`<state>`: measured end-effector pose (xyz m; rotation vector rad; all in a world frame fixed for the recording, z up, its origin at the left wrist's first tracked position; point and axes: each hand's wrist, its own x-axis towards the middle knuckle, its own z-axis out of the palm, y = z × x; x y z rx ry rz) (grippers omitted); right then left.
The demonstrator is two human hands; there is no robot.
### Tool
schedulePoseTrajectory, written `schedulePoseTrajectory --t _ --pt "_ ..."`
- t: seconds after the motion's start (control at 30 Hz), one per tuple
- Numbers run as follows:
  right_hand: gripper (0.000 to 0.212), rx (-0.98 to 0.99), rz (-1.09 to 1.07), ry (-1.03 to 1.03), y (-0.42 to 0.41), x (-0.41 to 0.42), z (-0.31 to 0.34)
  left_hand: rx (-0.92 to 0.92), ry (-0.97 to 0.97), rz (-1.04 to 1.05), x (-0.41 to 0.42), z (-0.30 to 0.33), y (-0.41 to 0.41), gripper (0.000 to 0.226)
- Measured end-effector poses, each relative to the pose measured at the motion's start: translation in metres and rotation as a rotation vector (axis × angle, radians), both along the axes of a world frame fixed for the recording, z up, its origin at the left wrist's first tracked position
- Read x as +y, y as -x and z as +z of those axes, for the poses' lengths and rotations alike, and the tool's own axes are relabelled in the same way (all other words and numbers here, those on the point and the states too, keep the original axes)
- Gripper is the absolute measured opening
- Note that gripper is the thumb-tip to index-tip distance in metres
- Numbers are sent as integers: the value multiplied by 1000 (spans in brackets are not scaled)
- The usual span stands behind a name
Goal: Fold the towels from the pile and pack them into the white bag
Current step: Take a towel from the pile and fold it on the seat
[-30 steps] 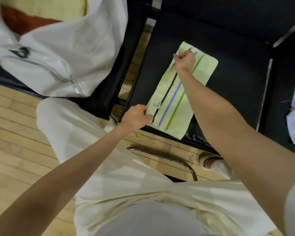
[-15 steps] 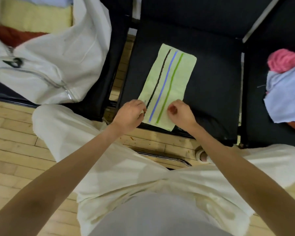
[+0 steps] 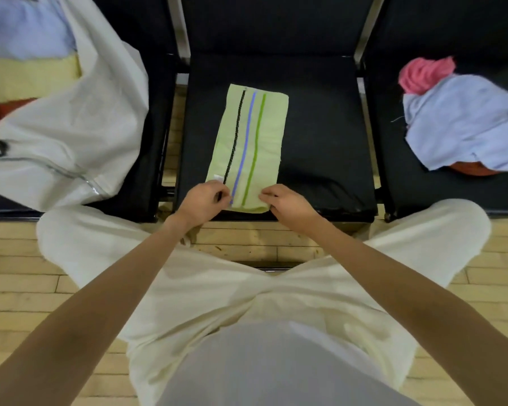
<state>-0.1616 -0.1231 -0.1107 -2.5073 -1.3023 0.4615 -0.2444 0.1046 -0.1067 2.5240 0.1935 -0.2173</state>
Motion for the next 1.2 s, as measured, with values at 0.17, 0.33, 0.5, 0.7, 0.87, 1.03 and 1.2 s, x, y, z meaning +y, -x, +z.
schedulePoseTrajectory --t 0.17,0.33,0.5,0.7,0.87,1.03,1.2 --pt "30 129 -186 -111 -5 6 -1 7 -118 -102 -5 1 7 57" --pt "18 307 -325 -193 -10 9 8 -18 -115 -128 -2 2 8 31" --pt "19 362 -416 -226 -8 -3 15 31 17 -73 -4 32 3 21" --pt "18 404 -587 -356 4 -25 14 40 373 79 -12 54 -5 10" --pt "18 266 -727 -365 -11 -11 10 -71 484 442 -27 35 -41 15" --pt "21 84 -803 -173 -30 12 1 -122 311 626 -42 11 -67 25" --pt "21 2 -798 123 -35 23 -10 -57 71 510 -46 -16 -67 26"
